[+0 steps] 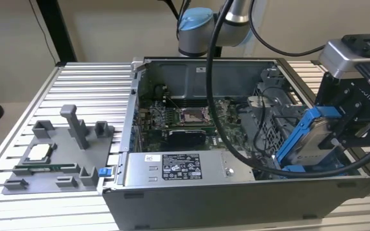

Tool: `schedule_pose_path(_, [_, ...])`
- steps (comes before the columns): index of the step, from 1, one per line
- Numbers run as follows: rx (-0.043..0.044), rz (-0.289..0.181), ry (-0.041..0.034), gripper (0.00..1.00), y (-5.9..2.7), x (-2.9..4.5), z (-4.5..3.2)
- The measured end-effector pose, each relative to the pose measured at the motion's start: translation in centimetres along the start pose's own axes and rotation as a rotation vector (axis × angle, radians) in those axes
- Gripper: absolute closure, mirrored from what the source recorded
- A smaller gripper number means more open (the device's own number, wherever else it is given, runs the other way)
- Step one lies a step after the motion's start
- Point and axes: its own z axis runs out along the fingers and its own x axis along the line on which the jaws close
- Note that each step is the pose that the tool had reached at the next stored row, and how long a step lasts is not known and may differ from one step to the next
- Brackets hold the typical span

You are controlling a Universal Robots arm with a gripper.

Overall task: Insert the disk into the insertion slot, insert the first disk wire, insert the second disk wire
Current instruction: 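Insert the disk into the insertion slot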

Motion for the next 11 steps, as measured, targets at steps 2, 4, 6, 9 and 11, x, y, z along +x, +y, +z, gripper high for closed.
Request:
schedule_pose_path(2, [0.0000,0.000,-0.0010,1.00,-0.01,0.04,0.37])
schedule_pose_path(4, [-0.0001,-0.001,-0.0020,1.00,-0.02,0.07,0.66])
schedule_pose_path(6, [0.0011,-0.001,-0.0031,1.00,-0.02,0.07,0.72])
schedule_pose_path(9, [0.0011,-0.001,-0.0036,1.00,-0.02,0.07,0.75])
schedule_pose_path(11, [0.0014,-0.001,-0.0039,0.00,-0.02,0.07,0.76])
